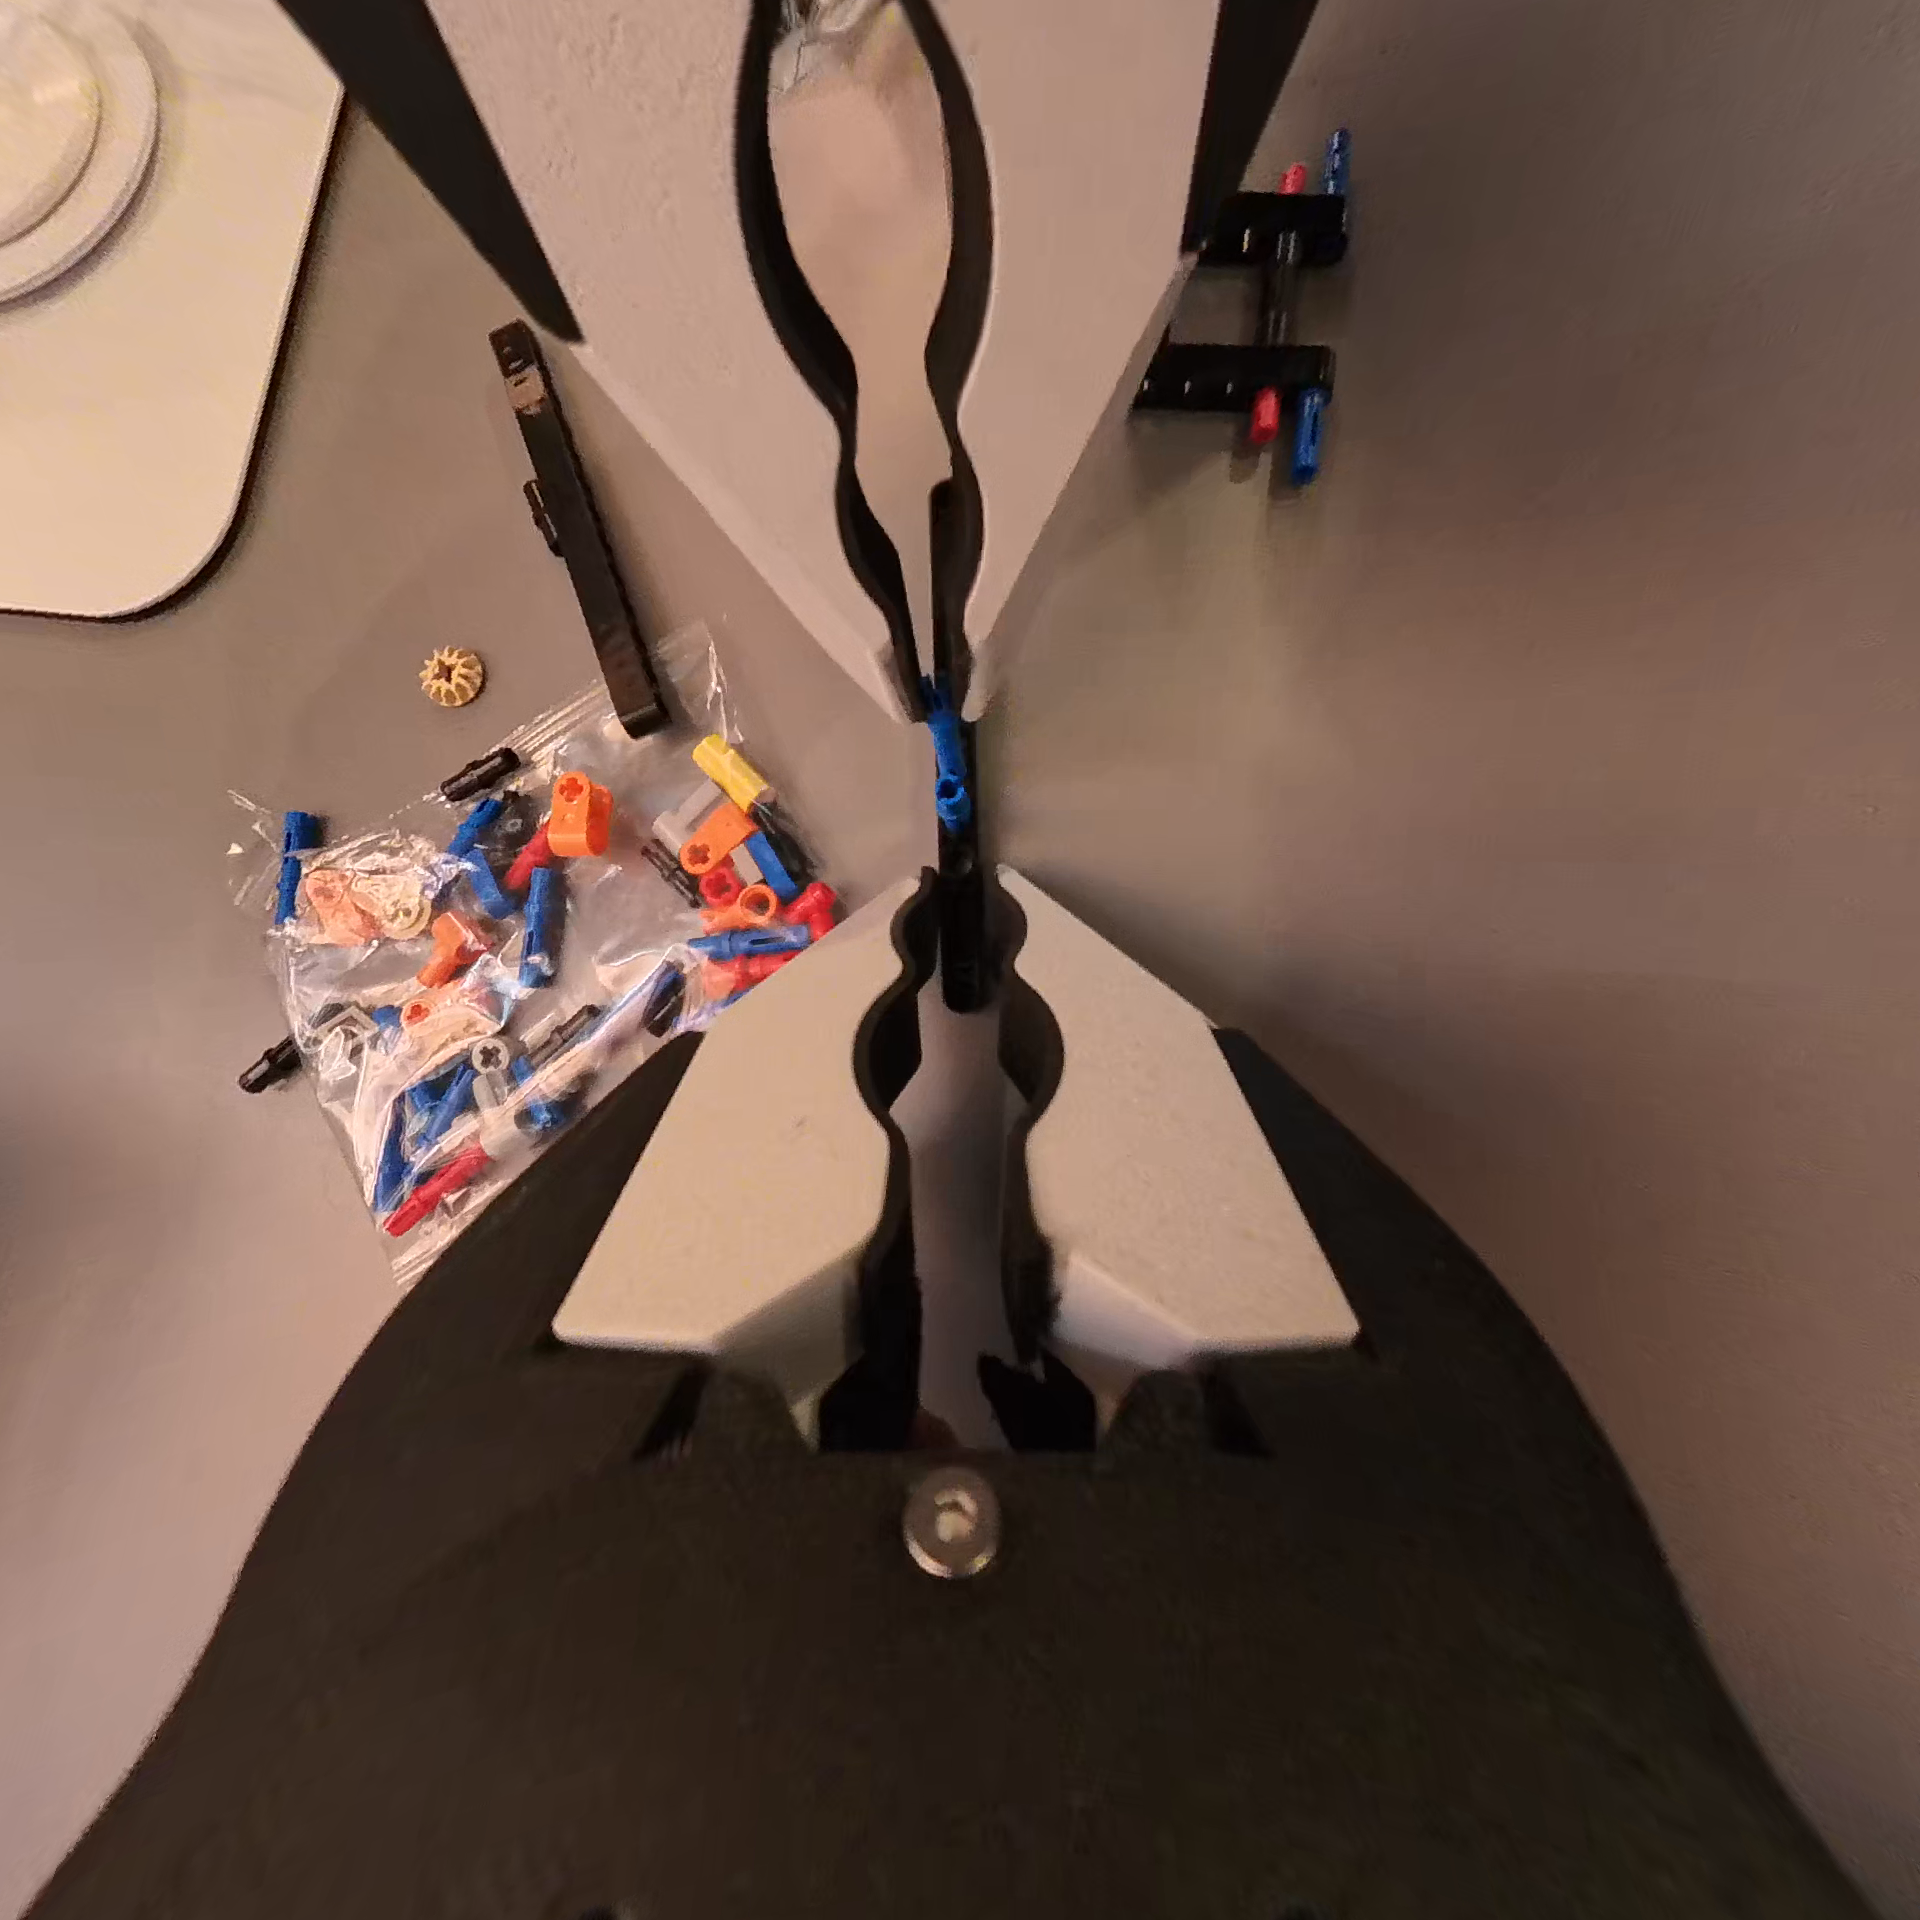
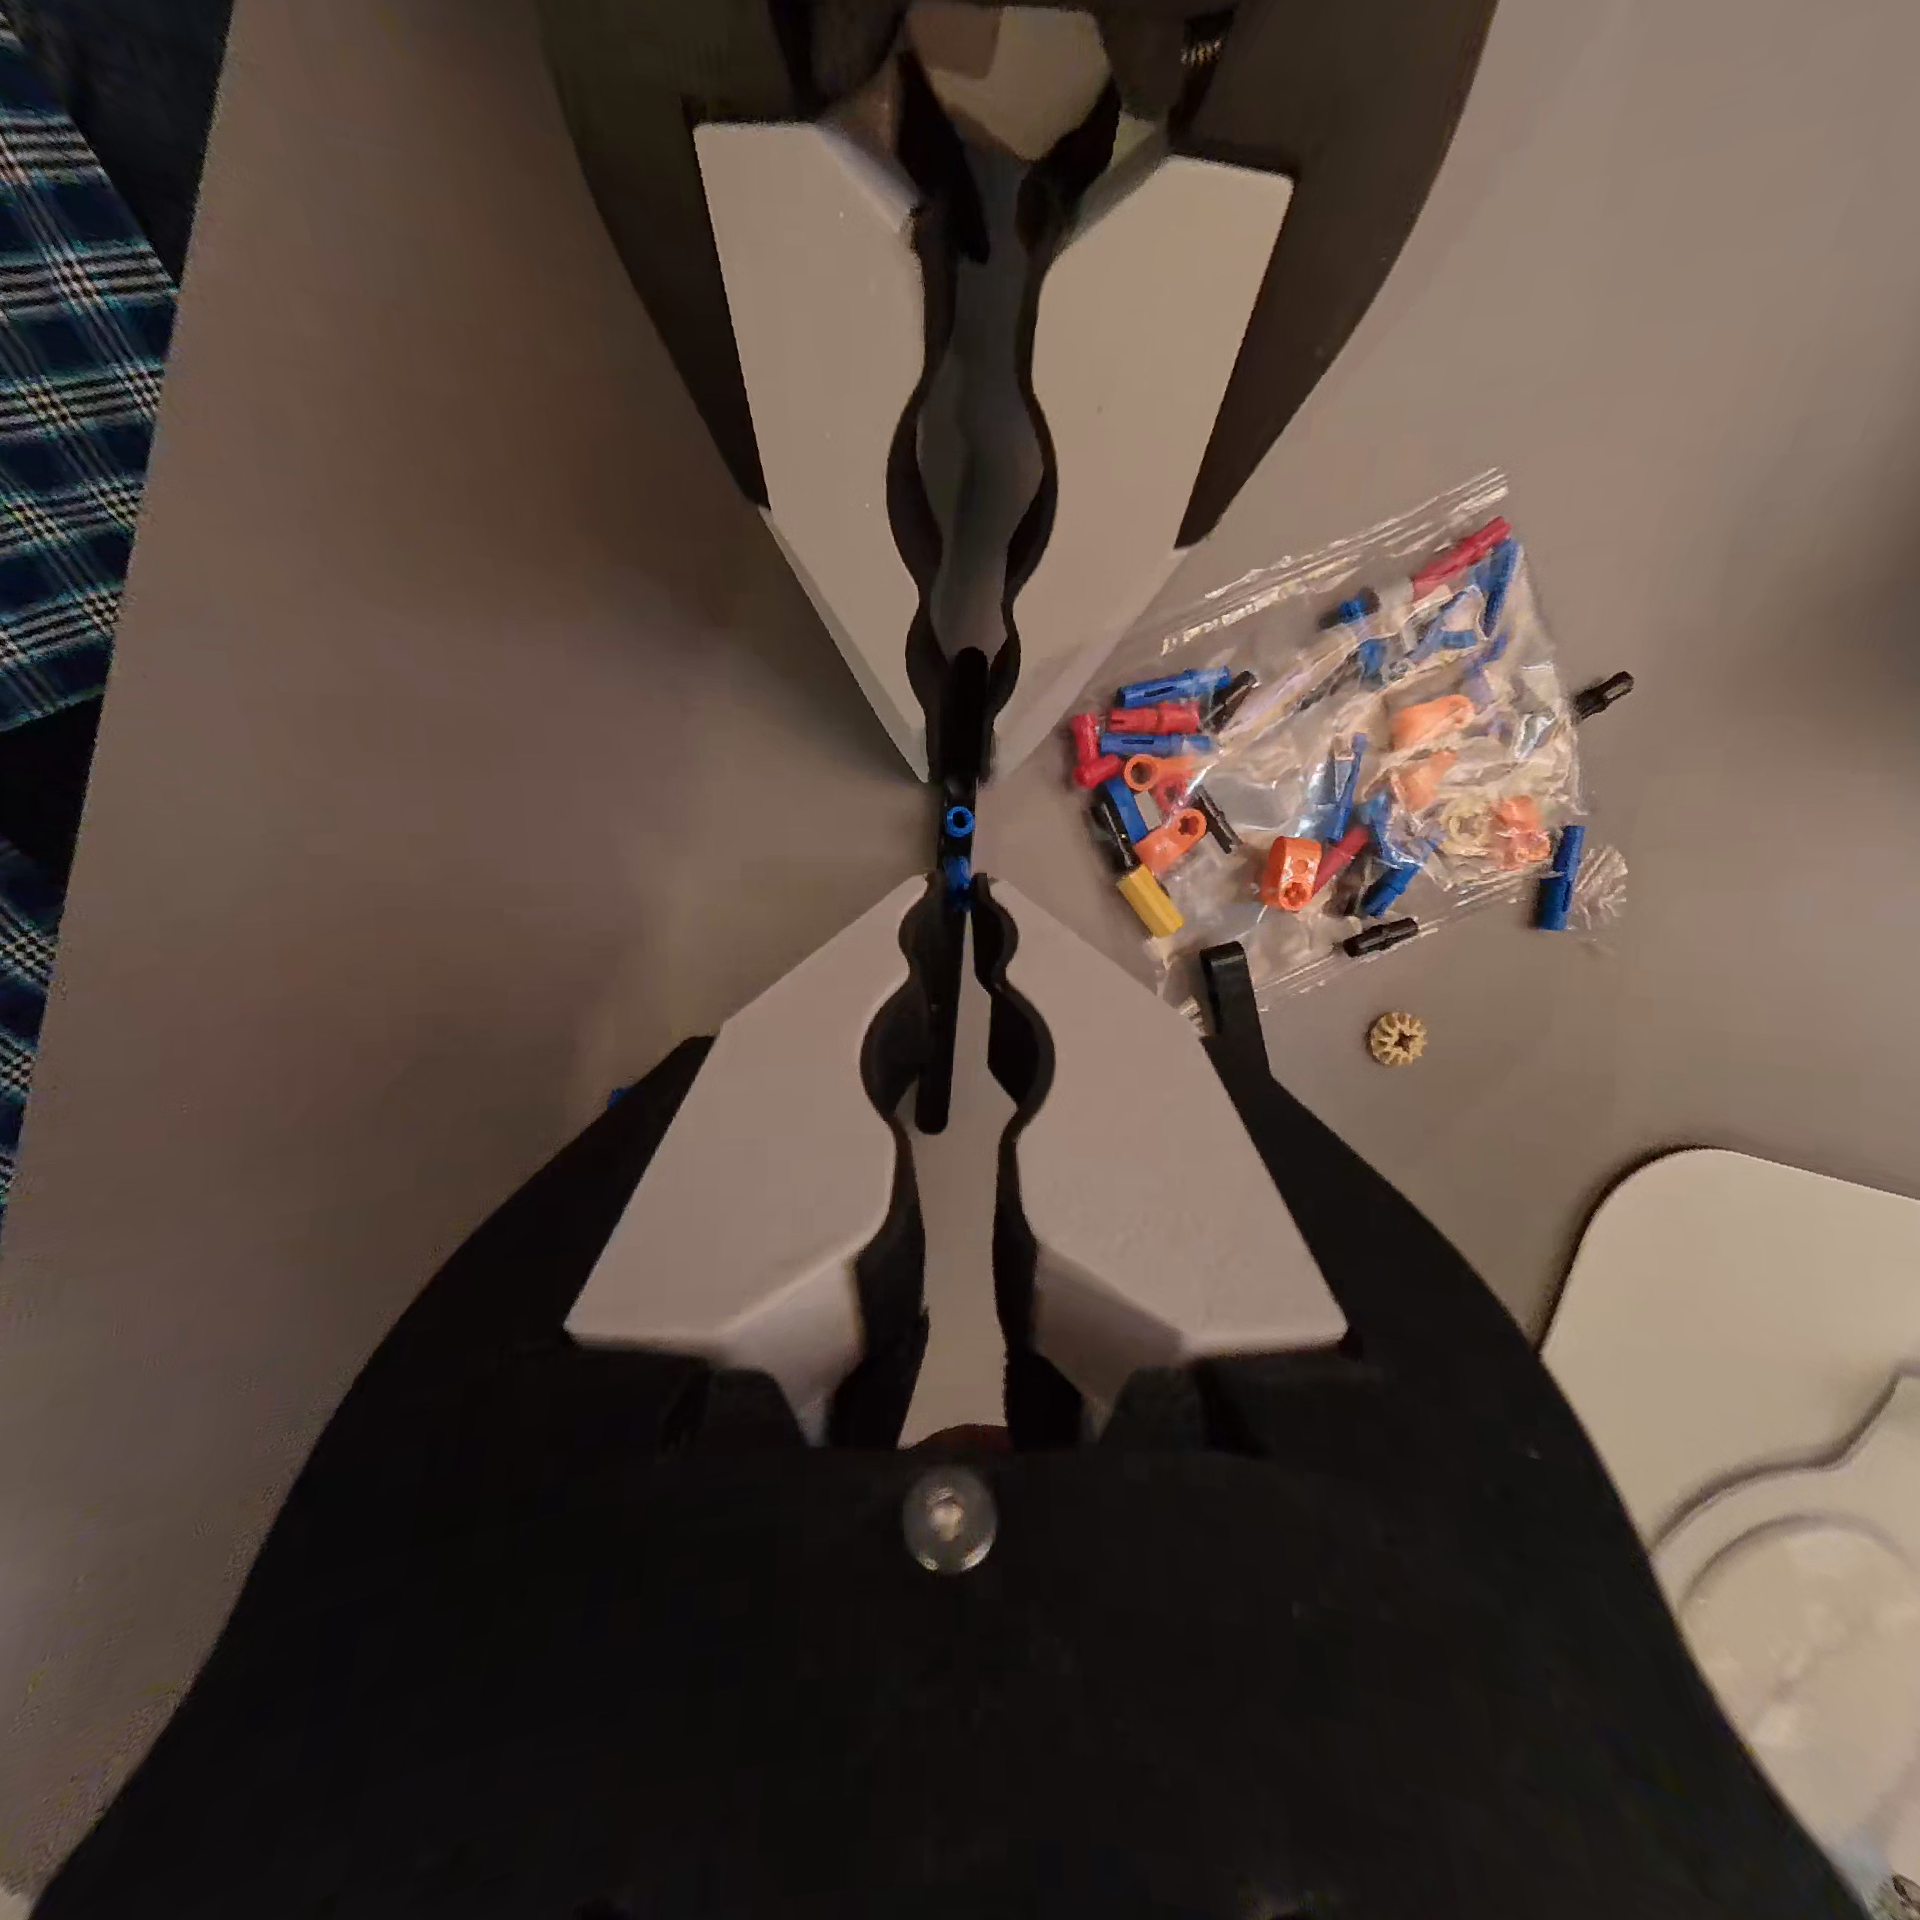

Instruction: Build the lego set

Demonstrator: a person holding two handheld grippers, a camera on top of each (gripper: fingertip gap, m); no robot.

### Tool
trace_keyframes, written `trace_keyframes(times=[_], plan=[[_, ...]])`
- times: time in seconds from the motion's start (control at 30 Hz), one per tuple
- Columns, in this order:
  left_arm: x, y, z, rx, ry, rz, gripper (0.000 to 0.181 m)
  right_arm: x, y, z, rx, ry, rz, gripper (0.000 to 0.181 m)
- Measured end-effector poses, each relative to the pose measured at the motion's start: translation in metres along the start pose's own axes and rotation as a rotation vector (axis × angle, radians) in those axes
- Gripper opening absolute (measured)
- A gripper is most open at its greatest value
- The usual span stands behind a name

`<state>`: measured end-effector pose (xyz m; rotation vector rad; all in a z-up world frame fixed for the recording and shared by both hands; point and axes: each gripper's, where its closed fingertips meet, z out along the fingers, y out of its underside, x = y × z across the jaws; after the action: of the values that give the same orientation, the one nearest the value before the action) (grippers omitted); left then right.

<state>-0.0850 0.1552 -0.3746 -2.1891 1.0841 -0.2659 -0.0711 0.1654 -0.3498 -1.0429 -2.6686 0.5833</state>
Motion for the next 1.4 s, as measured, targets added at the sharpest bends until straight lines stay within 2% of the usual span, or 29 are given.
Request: trace_keyframes(times=[0.6, 0.8, 1.13, 1.4], plan=[[-0.001, -0.002, 0.001, 0.043, -0.003, -0.001, 0.005, 0.000, -0.002, 0.002, -0.139, -0.017, -0.097, 0.000], [0.001, -0.009, 0.005, 0.084, -0.019, -0.012, 0.015, 0.000, -0.003, 0.002, -0.142, -0.025, -0.093, 0.000], [-0.003, -0.021, 0.005, 0.155, -0.052, -0.038, 0.003, 0.001, -0.003, 0.003, -0.144, -0.039, -0.095, 0.000], [-0.003, -0.020, 0.005, 0.151, -0.049, -0.041, 0.003, 0.001, -0.004, 0.004, -0.142, -0.037, -0.091, 0.000]])
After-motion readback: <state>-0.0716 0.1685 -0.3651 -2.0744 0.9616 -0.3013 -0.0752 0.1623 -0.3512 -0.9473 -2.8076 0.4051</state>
